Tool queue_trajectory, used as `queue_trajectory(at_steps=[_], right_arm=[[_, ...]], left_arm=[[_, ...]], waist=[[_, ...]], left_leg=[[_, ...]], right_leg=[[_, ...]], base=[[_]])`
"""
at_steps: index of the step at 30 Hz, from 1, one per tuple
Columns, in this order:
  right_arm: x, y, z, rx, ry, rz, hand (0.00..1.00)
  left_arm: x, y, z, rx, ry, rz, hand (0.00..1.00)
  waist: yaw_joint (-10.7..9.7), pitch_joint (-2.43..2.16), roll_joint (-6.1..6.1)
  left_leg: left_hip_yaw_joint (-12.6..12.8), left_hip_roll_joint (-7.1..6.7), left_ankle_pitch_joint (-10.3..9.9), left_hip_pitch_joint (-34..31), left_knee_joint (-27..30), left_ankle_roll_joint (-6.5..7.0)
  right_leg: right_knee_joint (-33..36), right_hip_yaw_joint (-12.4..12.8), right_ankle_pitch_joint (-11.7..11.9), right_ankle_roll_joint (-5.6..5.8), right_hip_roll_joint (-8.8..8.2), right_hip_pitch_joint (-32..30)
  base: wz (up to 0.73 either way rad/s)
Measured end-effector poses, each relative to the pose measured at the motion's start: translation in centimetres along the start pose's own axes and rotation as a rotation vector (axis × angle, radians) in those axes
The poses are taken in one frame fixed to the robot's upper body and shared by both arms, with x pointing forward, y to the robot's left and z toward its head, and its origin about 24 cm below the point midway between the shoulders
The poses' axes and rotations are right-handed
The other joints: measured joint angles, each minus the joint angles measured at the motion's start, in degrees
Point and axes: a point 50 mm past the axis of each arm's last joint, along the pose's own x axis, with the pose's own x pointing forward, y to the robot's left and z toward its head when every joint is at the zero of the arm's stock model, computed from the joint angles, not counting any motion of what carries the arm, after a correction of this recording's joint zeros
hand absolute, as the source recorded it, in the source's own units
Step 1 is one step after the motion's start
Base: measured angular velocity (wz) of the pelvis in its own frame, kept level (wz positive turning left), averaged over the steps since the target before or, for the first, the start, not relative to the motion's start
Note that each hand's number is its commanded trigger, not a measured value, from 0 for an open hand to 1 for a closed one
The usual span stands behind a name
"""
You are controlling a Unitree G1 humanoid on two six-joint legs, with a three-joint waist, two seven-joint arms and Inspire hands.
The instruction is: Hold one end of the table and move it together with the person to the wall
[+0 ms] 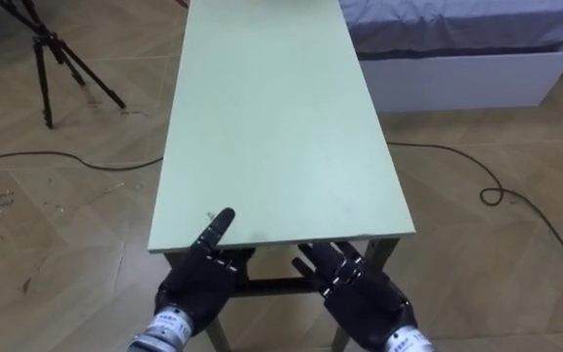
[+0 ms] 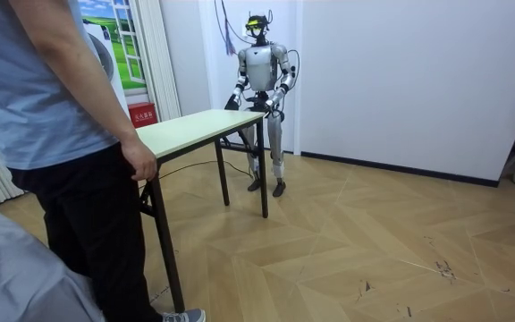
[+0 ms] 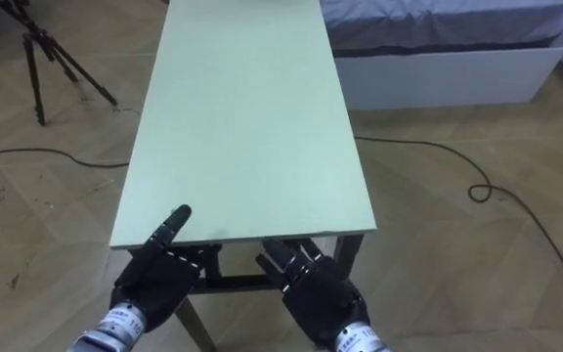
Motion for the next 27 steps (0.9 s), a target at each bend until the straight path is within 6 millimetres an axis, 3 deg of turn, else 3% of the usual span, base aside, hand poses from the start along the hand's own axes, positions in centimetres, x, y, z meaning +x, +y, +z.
queue_trajectory(at_steps=[16,27], right_arm=[[0.7,0.0,1.9,0.184,-0.071,-0.099,0.0],[0.9,0.1,2.5,0.272,-0.142,-0.126,0.0]], left_arm=[[1.0,-1.0,0.2,-0.073,0.046,0.021,0.0],[1.3,-1.3,0.4,-0.118,0.031,0.06,0.0]], waist=[[2.4,0.18,-0.43],[2.6,0.02,-0.17]], left_leg=[[-0.4,0.03,0.0,0.2,0.3,-0.02],[0.9,0.18,0.0,0.1,0.5,-0.03]], right_leg=[[0.0,0.0,0.0,-0.08,0.08,0.3],[0.1,0.9,0.2,-0.28,0.2,-0.1]], base=[[0.0],[-0.05]])
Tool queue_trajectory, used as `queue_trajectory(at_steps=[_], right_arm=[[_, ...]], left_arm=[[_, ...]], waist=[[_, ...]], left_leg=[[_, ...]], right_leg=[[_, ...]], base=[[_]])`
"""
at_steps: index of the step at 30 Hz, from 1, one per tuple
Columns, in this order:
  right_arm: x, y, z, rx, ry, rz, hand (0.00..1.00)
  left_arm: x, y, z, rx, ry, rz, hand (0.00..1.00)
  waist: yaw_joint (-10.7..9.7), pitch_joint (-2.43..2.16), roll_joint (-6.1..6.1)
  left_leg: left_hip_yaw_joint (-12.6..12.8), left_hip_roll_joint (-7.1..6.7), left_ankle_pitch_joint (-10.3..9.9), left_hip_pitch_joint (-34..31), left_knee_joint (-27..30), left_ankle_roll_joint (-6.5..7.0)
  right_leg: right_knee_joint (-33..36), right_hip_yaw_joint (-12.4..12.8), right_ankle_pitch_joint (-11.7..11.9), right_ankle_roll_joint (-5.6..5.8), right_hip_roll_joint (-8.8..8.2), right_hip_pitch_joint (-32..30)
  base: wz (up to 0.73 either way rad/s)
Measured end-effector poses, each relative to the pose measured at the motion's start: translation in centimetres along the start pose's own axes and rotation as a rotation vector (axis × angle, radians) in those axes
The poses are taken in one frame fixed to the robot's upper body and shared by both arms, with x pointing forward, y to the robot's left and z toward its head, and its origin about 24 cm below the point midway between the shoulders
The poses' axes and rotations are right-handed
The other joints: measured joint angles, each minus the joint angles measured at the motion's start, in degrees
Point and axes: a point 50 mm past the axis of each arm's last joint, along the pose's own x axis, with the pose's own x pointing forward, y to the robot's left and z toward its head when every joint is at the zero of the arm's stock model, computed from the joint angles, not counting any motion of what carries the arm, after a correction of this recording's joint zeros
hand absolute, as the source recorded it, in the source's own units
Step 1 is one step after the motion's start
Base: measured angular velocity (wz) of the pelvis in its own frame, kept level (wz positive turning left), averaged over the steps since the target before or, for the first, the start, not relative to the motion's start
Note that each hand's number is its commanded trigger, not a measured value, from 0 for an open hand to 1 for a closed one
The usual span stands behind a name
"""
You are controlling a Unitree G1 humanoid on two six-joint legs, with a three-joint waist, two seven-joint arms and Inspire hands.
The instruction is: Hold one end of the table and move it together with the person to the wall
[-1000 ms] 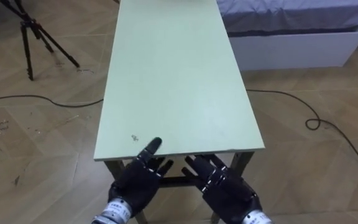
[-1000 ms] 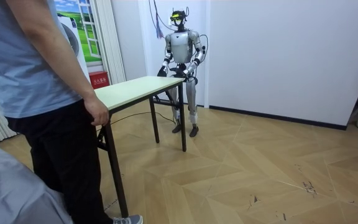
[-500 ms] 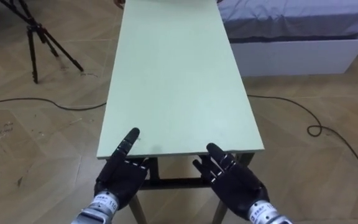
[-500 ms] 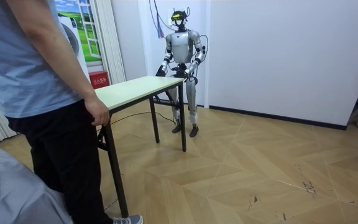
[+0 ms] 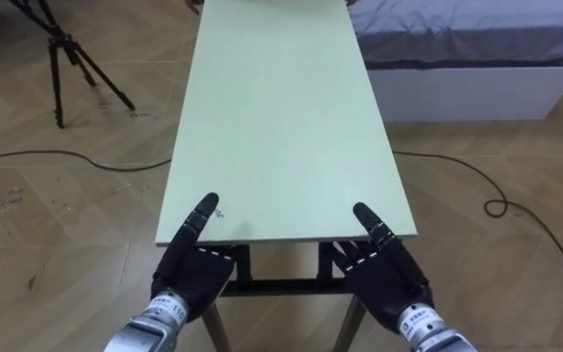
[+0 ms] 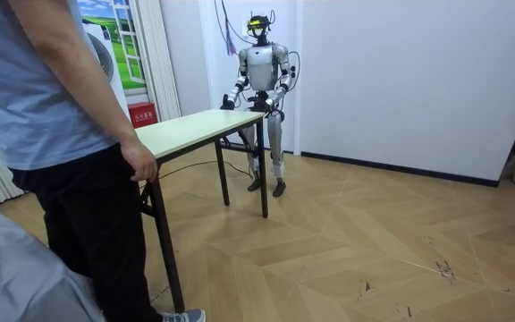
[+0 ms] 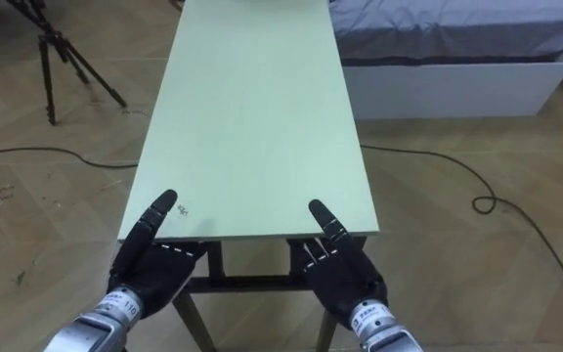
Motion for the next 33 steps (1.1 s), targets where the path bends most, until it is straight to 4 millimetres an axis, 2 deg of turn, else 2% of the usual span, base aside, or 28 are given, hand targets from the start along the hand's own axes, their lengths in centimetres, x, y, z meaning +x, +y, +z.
queue_trajectory(at_steps=[8,14,16,18,19,20,21,22,26,33], right_arm=[[0.2,0.3,-0.3,0.063,-0.016,-0.001,0.0],[1.1,1.2,-0.1,0.125,-0.045,-0.019,0.0],[1.5,1.8,-0.1,0.14,-0.069,-0.011,0.0],[1.7,1.9,-0.1,0.149,-0.087,-0.013,0.0],[1.8,2.1,-0.2,0.153,-0.09,-0.007,0.0],[1.9,2.2,-0.3,0.154,-0.092,-0.006,0.39],[2.0,2.3,-0.3,0.156,-0.095,-0.01,0.77],[2.1,2.4,-0.5,0.162,-0.097,-0.01,1.0],[2.2,2.5,-1.0,0.179,-0.11,-0.01,1.0],[3.4,2.2,-1.6,0.182,-0.132,-0.119,1.0]], left_arm=[[0.3,-0.2,-0.2,-0.018,-0.009,0.015,0.0],[0.7,-0.6,-0.6,-0.053,-0.018,0.022,0.0],[1.0,-0.9,-1.0,-0.068,-0.02,0.022,0.0],[1.2,-1.1,-1.1,-0.072,-0.025,0.025,0.01],[1.2,-1.2,-1.0,-0.073,-0.031,0.023,0.45],[1.2,-1.3,-1.0,-0.073,-0.033,0.025,0.67],[1.2,-1.4,-1.1,-0.075,-0.035,0.027,0.84],[1.3,-1.5,-1.1,-0.078,-0.041,0.029,1.0],[1.6,-1.7,-1.3,-0.1,-0.075,0.039,1.0],[2.2,-2.4,-1.8,-0.096,-0.094,0.085,1.0]], waist=[[0.0,0.01,0.19],[-0.2,0.18,1.07],[-0.4,0.25,1.75],[-0.5,0.17,1.98],[-0.5,0.14,2.07],[-0.6,0.15,2.08],[-0.6,0.15,2.09],[-0.6,0.15,2.09],[-0.6,0.23,1.97],[-0.2,0.8,1.21]], left_leg=[[0.0,0.04,0.0,-0.2,0.3,0.0],[-0.5,0.0,0.0,-0.8,0.7,0.0],[-1.3,-0.12,0.0,-1.5,1.0,0.0],[-1.4,-0.1,0.0,-2.1,1.4,0.0],[-1.4,-0.05,0.0,-2.5,1.4,-0.02],[-1.4,-0.05,0.0,-2.6,1.4,-0.04],[-1.4,-0.05,0.0,-2.6,1.4,-0.05],[-1.4,-0.06,0.0,-2.6,1.4,-0.05],[-1.5,-0.09,0.1,-2.5,1.4,-0.04],[-1.5,-0.09,0.1,-2.9,1.3,-0.03]], right_leg=[[-0.1,-0.3,0.1,-0.06,-0.09,0.0],[-0.1,-1.0,0.1,-0.09,-0.23,-0.3],[-0.1,-1.6,0.1,-0.09,-0.39,-0.5],[-0.1,-1.8,0.1,-0.1,-0.52,-0.8],[0.0,-1.7,0.1,-0.11,-0.6,-1.2],[0.0,-1.8,0.1,-0.12,-0.6,-1.3],[0.1,-1.8,0.1,-0.12,-0.56,-1.4],[0.1,-1.7,0.1,-0.12,-0.53,-1.4],[0.1,-1.8,0.1,-0.11,-0.55,-1.3],[-0.2,-2.3,0.1,-0.12,-0.52,-1.5]], base=[[0.0],[0.05],[0.14],[0.09],[0.0],[0.0],[0.0],[0.0],[0.0],[0.02]])
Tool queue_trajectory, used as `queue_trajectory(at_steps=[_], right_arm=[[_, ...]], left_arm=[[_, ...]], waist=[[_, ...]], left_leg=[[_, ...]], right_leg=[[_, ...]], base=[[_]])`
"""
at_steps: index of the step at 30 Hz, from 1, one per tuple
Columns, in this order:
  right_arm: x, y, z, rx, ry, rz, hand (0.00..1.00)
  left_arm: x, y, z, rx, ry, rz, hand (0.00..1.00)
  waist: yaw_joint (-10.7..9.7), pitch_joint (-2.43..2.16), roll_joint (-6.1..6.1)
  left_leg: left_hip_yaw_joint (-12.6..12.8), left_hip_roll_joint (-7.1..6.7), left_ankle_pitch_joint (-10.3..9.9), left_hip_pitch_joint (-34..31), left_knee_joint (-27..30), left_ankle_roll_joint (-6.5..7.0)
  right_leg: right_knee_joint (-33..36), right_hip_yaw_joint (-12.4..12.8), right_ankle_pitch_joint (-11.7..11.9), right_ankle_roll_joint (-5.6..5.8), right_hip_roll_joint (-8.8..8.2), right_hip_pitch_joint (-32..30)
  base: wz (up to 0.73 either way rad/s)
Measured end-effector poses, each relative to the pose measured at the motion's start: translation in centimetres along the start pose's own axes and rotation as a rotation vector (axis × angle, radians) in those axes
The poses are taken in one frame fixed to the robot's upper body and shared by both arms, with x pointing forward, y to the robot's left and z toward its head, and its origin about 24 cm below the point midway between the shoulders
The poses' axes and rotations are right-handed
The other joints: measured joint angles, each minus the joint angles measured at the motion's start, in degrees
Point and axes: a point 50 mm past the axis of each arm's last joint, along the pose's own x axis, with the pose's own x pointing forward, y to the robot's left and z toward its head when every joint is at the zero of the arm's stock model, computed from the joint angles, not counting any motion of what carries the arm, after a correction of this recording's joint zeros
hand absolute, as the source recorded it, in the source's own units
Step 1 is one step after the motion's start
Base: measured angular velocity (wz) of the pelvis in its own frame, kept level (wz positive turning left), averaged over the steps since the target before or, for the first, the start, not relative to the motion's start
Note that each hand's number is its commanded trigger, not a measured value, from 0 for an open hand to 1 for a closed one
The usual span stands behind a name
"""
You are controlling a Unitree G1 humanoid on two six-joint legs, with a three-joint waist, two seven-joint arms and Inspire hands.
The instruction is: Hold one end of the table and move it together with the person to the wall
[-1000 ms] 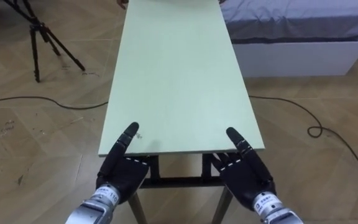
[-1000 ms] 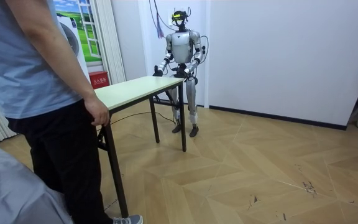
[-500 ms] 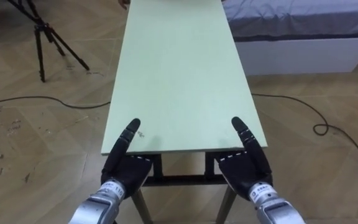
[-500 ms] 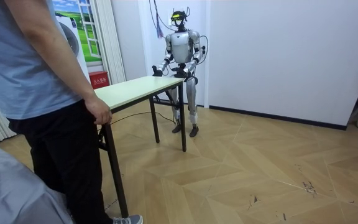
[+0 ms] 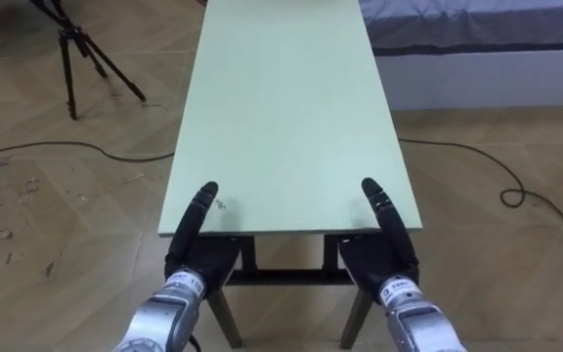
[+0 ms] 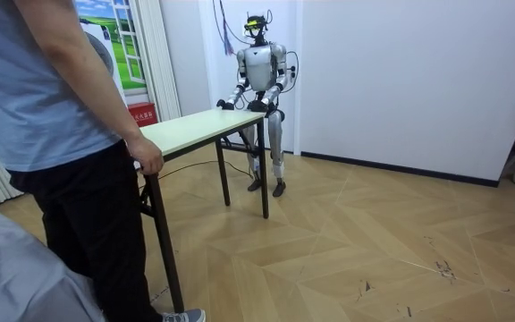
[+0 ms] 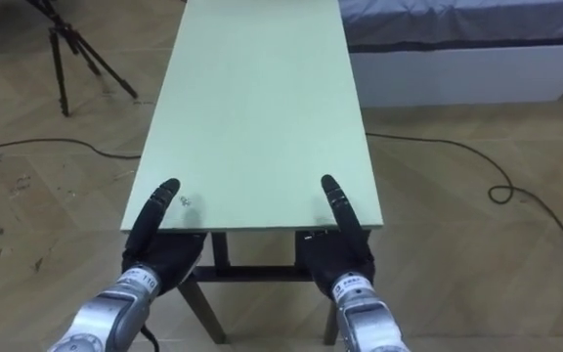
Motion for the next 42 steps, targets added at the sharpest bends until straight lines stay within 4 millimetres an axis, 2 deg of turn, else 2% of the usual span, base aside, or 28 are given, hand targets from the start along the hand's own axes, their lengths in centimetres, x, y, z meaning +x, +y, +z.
queue_trajectory(at_steps=[22,42], right_arm=[[0.1,0.2,-0.6,-0.008,-0.049,-0.016,1.0],[0.3,0.9,-0.1,-0.024,-0.042,0.002,1.0]], left_arm=[[0.2,0.1,-0.7,0.014,-0.043,0.044,1.0],[0.3,-0.1,-1.2,0.032,-0.017,0.0,1.0]], waist=[[0.3,0.28,-0.01],[0.2,0.19,-0.05]], left_leg=[[-0.1,-0.03,0.0,0.8,-1.7,0.0],[-0.4,-0.12,0.0,-0.1,-1.5,0.02]], right_leg=[[-0.9,-0.1,0.0,0.02,-0.02,0.2],[-0.7,-0.4,0.0,0.05,0.02,-0.6]], base=[[-0.01],[0.0]])
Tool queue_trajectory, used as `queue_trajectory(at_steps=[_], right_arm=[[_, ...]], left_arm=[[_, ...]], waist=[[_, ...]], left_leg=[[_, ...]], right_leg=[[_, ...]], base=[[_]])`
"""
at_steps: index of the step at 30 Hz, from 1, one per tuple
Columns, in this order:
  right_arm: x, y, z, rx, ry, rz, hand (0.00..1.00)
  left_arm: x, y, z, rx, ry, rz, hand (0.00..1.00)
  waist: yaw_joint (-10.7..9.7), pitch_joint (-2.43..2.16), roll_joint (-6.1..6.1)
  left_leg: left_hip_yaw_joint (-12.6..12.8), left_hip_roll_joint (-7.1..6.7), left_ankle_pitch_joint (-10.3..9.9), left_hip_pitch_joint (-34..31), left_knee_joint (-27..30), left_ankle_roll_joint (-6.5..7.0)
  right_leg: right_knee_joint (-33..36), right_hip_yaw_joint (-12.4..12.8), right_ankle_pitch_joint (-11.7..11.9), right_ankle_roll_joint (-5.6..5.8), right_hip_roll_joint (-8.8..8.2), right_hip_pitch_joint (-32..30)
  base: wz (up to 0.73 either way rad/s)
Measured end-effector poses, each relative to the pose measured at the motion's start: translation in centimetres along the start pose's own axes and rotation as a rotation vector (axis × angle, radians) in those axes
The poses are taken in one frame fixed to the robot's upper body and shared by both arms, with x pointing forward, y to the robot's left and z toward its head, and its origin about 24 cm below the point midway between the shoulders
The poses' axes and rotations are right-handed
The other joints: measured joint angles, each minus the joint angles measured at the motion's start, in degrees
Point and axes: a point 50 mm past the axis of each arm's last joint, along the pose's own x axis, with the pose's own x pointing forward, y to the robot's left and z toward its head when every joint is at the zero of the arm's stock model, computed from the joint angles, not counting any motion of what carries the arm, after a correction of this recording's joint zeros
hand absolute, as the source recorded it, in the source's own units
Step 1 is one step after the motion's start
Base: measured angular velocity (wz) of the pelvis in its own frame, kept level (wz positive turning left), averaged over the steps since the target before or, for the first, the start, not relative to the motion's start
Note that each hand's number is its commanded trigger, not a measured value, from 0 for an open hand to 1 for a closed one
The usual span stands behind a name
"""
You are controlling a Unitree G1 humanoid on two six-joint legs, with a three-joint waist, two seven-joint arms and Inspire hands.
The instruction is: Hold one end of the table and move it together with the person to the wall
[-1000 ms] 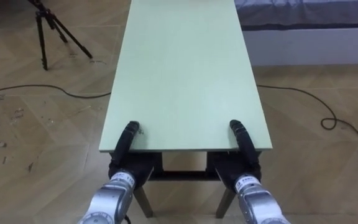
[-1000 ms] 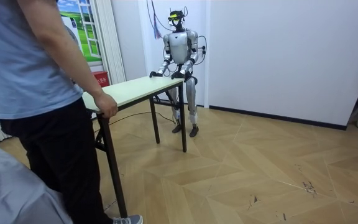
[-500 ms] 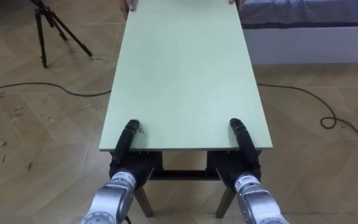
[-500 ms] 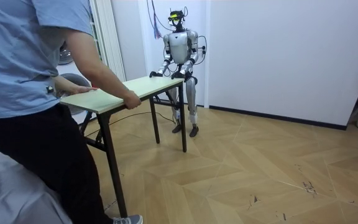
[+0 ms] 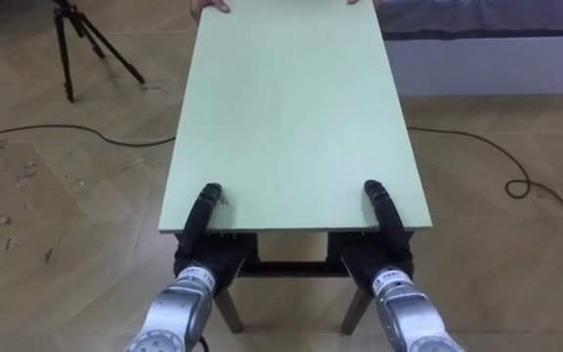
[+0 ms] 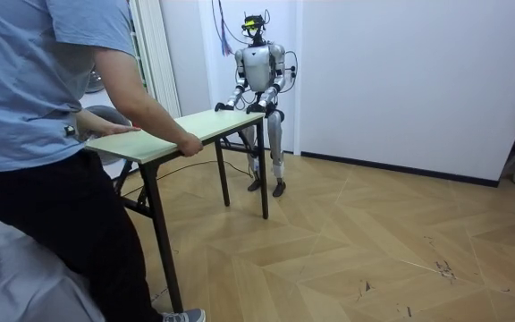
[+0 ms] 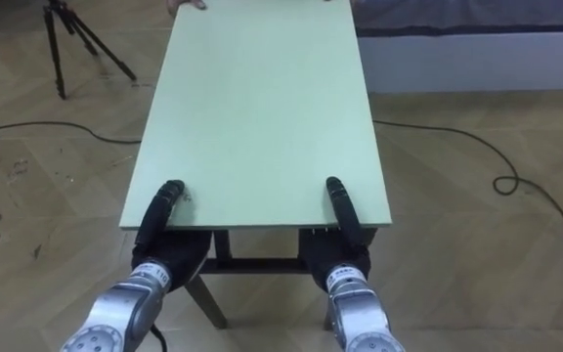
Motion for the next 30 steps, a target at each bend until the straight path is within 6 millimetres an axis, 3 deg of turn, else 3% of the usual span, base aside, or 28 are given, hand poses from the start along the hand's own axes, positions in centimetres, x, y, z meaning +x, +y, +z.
queue_trajectory(at_steps=[8,18,30], right_arm=[[-0.8,1.3,0.1,-0.002,0.018,0.074,1.0],[-2.4,-0.5,0.2,-0.012,0.023,0.095,1.0],[-3.4,-0.9,-0.4,-0.002,0.046,0.103,1.0]], left_arm=[[-0.8,-0.6,0.3,0.001,-0.016,-0.095,1.0],[-2.7,1.0,0.2,0.042,-0.014,-0.094,1.0],[-4.4,1.6,0.6,0.047,-0.031,-0.106,1.0]], waist=[[0.0,-0.27,0.32],[-0.2,-0.76,-0.32],[-0.1,-1.06,-0.81]], left_leg=[[0.0,0.02,0.0,1.0,-0.1,0.0],[-0.6,0.11,0.0,1.9,-0.4,0.0],[-0.9,0.17,0.0,2.0,-0.4,-0.02]], right_leg=[[-0.1,0.1,0.0,0.0,0.16,0.9],[-0.1,0.1,0.0,0.0,0.32,1.3],[-0.1,0.1,0.0,-0.01,0.44,1.4]], base=[[-0.03],[-0.06],[0.01]])
